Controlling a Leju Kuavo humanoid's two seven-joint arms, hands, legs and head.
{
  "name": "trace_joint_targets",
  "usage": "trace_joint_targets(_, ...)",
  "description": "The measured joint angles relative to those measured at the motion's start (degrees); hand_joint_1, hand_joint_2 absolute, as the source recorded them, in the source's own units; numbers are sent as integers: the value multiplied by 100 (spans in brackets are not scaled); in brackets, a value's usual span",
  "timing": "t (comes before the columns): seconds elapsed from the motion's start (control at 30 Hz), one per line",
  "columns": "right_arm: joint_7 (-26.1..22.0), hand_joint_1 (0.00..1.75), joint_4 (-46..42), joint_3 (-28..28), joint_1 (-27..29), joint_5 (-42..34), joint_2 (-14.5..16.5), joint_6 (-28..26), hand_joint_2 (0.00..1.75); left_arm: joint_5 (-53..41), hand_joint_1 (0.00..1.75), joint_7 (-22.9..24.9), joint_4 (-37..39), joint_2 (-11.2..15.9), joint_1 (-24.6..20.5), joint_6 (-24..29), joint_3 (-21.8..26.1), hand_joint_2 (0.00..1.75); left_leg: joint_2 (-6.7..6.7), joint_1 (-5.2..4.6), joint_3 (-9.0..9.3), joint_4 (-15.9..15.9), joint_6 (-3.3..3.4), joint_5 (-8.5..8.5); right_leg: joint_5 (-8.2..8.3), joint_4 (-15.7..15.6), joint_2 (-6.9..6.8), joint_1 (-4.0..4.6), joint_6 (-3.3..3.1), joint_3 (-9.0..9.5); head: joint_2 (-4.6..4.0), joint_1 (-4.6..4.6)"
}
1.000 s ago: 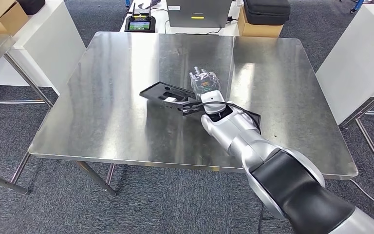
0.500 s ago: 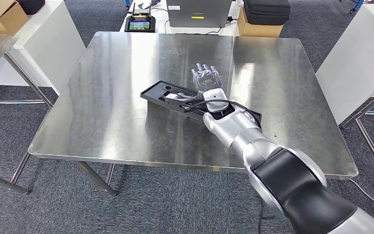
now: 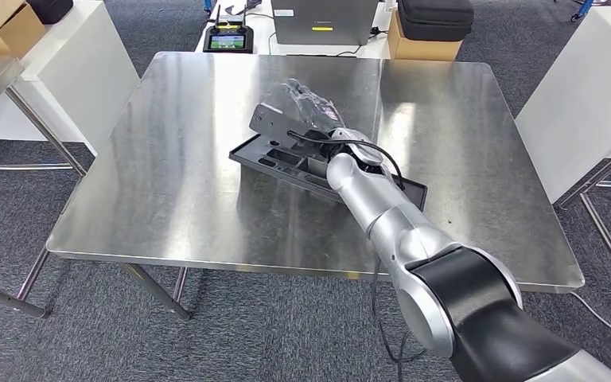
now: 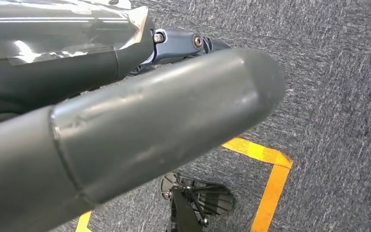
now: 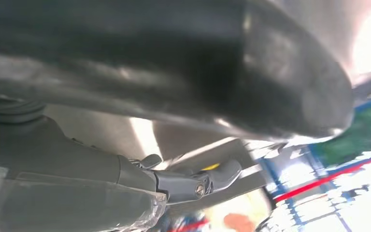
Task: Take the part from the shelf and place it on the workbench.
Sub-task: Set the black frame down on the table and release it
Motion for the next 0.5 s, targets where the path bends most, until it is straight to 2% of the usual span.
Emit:
trace_joint_targets(0.03, -227, 0, -96, -106, 36, -326, 46, 148, 175, -4, 0, 1, 0, -1, -1, 15, 16, 0, 0, 0, 0, 0, 0, 0, 0, 0, 0, 0, 0, 0, 0, 0)
trace_joint_targets(0.13, -768, 0, -624, -378, 243, -1481, 215, 740, 175, -30, 0, -14, 0, -2, -3, 45, 74, 0, -1, 0, 1, 1, 0, 0, -1, 0, -2, 0, 0, -1, 0, 0)
trace_joint_targets(0.27, -915, 0, -1875, -268, 844, -3502, 316, 1631, 175, -113, 0, -69, 0, -6, -2, 56, 155, 0, -6, 0, 1, -1, -4, -4, -3, 0, -3, 1, 0, -1, 0, 0)
trace_joint_targets(0.4, -885, 0, -3303, 211, 1613, -5396, 280, 2015, 0, -169, 0, -97, 0, -6, -3, 62, 258, 0, -3, 0, 3, -1, -16, -14, -5, -1, 0, 1, -1, -3, 0, 0)
trace_joint_targets(0.5, -964, 0, -4210, 548, 2241, -6518, 227, 2267, 0, -209, 0, -107, 0, -9, -3, 55, 334, 0, -3, 0, 4, -2, -19, -19, -6, -1, 0, 1, -1, -3, -1, 0)
